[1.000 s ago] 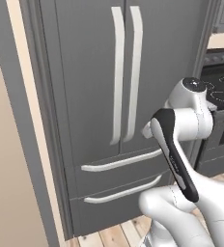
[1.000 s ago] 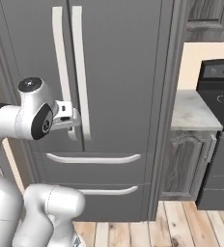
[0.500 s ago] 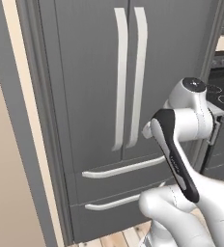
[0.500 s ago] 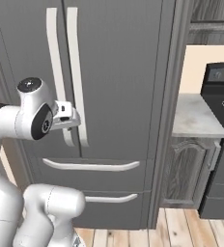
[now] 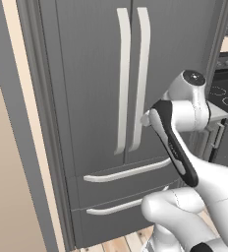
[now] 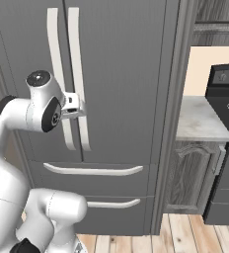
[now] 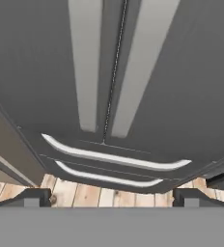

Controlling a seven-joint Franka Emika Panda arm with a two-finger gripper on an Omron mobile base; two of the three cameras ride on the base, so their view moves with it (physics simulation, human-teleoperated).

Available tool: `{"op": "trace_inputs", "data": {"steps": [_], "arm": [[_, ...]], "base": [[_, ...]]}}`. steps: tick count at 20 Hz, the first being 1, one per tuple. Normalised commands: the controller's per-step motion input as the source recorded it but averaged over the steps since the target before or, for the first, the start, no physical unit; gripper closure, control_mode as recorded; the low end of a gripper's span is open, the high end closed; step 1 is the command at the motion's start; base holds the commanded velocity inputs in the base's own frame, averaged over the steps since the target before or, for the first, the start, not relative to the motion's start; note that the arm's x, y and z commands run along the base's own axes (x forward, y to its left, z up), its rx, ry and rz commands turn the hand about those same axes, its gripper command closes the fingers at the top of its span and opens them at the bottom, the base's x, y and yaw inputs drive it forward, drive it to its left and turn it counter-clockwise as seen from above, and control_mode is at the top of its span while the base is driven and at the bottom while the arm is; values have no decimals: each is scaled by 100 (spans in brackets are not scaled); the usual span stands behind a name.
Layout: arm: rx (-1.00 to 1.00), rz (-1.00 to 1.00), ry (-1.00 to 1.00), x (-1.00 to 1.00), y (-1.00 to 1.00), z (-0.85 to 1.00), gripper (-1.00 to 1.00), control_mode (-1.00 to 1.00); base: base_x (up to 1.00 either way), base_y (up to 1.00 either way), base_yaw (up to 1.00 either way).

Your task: Move the hot dog bun to the plate on the dining table and place the condiment next to that plate. Then navigate to the fridge and take the sausage and place it on the plate as well.

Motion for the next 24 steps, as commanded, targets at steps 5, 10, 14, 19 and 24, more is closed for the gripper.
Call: {"op": "trace_inputs", "data": {"steps": [5,10,14,19,24], "arm": [[20,0,-58,13,-2,36,-100,-100],[16,0,-16,79,0,8,-100,-100],[14,0,2,88,-7,12,-100,-100],[10,0,13,80,-12,21,-100,-100],[2,0,14,62,0,13,-100,-100]], "base": [[0,0,0],[0,0,0],[0,0,0],[0,0,0],[0,0,0]]}}
